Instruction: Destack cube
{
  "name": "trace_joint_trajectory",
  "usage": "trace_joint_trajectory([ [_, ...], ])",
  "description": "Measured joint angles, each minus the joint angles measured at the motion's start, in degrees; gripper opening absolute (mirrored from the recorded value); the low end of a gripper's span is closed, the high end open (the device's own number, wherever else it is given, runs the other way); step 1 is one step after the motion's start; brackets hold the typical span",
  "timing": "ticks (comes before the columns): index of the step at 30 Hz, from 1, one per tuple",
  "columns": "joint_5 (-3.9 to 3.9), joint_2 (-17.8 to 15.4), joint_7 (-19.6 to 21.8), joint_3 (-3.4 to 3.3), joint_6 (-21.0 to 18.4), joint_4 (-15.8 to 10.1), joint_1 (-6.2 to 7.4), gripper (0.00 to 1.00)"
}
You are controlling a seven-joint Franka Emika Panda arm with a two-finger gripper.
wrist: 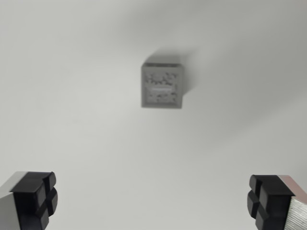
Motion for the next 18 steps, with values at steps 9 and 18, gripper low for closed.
trace_joint_trajectory([
  [9, -0.16, -1.6, 0.2, 0.00, -3.4, 1.7, 0.00, 1.00],
  [18, -0.27, -2.6, 0.2, 0.00, -5.6, 2.9, 0.00, 1.00],
])
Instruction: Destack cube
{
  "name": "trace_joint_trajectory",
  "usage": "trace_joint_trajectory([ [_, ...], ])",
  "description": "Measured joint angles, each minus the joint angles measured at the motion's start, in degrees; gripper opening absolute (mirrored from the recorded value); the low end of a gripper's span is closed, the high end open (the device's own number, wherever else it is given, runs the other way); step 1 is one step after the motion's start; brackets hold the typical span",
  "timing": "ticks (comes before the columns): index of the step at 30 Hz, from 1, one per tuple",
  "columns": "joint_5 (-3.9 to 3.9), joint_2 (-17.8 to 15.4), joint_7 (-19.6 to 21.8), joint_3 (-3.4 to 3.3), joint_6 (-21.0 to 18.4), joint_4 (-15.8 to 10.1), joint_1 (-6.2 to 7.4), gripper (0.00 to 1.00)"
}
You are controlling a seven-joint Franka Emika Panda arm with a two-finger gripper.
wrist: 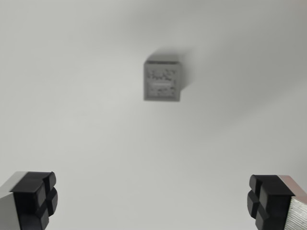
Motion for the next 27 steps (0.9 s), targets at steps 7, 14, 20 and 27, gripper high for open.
trace_joint_trajectory([
  [7, -0.03, -0.2, 0.0, 0.00, -0.6, 0.4, 0.00, 1.00],
  [14, -0.02, -0.1, 0.0, 0.00, -0.6, 0.4, 0.00, 1.00],
  [20, -0.02, -0.1, 0.0, 0.00, -0.6, 0.4, 0.00, 1.00],
  [27, -0.02, -0.1, 0.0, 0.00, -0.6, 0.4, 0.00, 1.00],
])
